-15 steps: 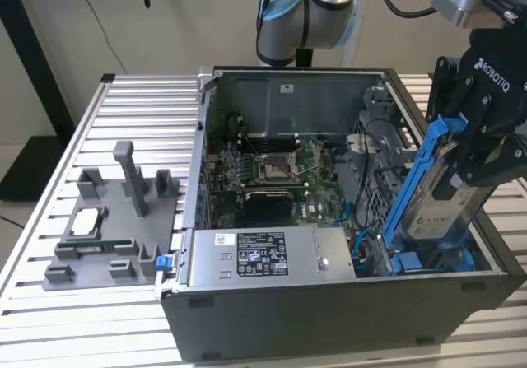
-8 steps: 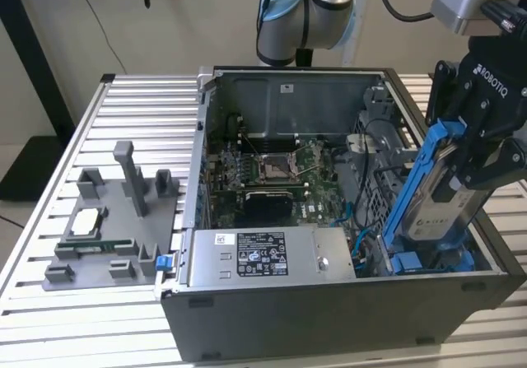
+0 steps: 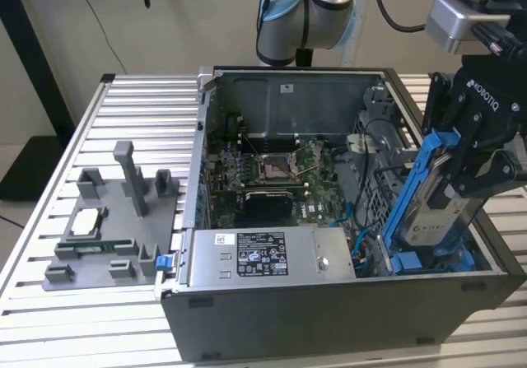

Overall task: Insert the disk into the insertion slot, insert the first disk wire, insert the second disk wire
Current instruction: 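Insert the disk into the insertion slot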

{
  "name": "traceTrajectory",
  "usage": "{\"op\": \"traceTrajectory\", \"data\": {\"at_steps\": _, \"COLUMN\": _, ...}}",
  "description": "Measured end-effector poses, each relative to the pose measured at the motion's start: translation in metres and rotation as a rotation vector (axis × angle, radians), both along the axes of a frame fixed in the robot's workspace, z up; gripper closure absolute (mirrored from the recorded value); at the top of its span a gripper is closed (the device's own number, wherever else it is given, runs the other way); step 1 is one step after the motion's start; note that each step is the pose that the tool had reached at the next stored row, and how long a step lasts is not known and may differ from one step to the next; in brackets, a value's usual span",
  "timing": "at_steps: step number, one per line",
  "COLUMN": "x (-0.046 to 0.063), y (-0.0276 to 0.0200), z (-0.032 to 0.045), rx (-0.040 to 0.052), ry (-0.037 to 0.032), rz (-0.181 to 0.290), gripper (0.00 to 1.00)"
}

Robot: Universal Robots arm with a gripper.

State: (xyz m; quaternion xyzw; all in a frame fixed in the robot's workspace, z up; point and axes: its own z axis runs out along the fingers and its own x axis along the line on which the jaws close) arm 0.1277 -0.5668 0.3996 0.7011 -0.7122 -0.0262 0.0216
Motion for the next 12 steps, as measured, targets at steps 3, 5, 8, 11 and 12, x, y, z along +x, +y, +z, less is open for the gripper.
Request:
{"op": "traceTrajectory", "data": {"at_steps": 3, "x": 0.000, "y": 0.0005, "z": -0.0054, "rx": 0.0000, "ry": 0.0000, "rz": 0.000, "gripper": 1.00}}
{"op": "traceTrajectory", "data": {"at_steps": 5, "x": 0.000, "y": 0.0009, "z": -0.0091, "rx": 0.0001, "ry": -0.0001, "rz": 0.000, "gripper": 1.00}}
{"op": "traceTrajectory", "data": {"at_steps": 8, "x": 0.000, "y": 0.0012, "z": -0.0140, "rx": -0.0001, "ry": -0.0001, "rz": 0.000, "gripper": 1.00}}
{"op": "traceTrajectory", "data": {"at_steps": 11, "x": 0.000, "y": 0.0013, "z": -0.0144, "rx": -0.0002, "ry": -0.0001, "rz": 0.000, "gripper": 1.00}}
{"op": "traceTrajectory", "data": {"at_steps": 12, "x": 0.000, "y": 0.0013, "z": -0.0144, "rx": -0.0002, "ry": -0.0001, "rz": 0.000, "gripper": 1.00}}
